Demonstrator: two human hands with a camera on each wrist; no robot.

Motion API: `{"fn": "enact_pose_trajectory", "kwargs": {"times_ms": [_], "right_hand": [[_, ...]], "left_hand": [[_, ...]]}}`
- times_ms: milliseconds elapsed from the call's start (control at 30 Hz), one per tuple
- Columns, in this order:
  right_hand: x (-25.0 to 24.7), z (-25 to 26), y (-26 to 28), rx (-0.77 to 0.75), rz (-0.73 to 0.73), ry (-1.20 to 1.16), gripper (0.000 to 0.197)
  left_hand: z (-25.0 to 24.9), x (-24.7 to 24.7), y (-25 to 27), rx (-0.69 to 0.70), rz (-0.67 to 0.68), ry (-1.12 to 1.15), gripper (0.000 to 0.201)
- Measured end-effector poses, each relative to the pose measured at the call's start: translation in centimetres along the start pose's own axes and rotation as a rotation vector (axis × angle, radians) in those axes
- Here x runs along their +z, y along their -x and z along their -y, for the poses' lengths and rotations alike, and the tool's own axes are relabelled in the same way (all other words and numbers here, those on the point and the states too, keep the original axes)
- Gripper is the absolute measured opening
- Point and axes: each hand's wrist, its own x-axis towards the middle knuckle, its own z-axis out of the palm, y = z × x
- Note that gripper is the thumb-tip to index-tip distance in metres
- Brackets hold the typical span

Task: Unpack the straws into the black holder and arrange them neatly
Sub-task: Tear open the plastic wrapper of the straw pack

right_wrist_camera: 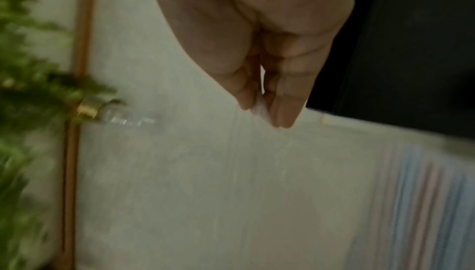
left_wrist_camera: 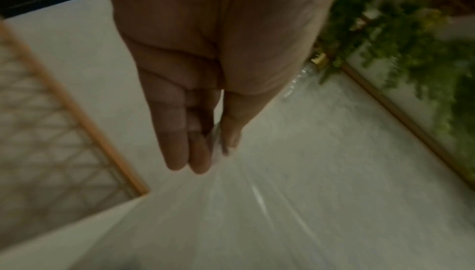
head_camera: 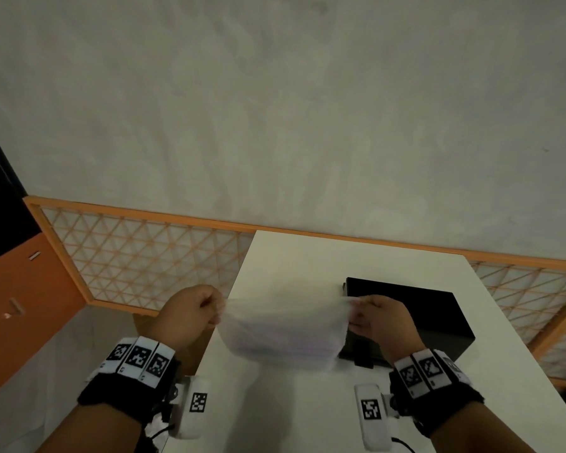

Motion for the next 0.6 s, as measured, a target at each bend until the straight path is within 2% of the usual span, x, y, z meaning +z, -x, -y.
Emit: {"fn": "enact_pose_trajectory", "kwargs": {"times_ms": [67,133,267,400,500,600], "right_hand": [[0.8,0.4,0.0,0.109,0.028,-0.276,0.011],[1.4,0.5,-0.4,0.209,0.055,-0.456,0.014],[2.3,-0.1,-1.2,0.392,0.099,-0.618,0.017],[2.8,-1.1,-1.8,0.448,0.09,-0.727,0.032],[3.2,-1.4,-2.0,0.408,0.076,-0.77,0.022],[3.5,-1.8,-2.2,0.392,0.061,-0.776,0.015]], "left_hand": [[-0.2,0.4,0.0,-0.16,-0.001,0.323,0.016],[-0.4,0.8,0.0,-0.269,-0.023,0.669,0.014],[0.3,1.0,-1.2,-0.439,-0.104,1.159,0.017],[0.6,1.8,-1.9,-0.526,-0.204,1.354,0.02],[0.6,2.4,-2.0,-0.537,-0.213,1.488,0.024],[0.8,2.8,-2.3,-0.562,-0.231,1.524,0.027]]}}
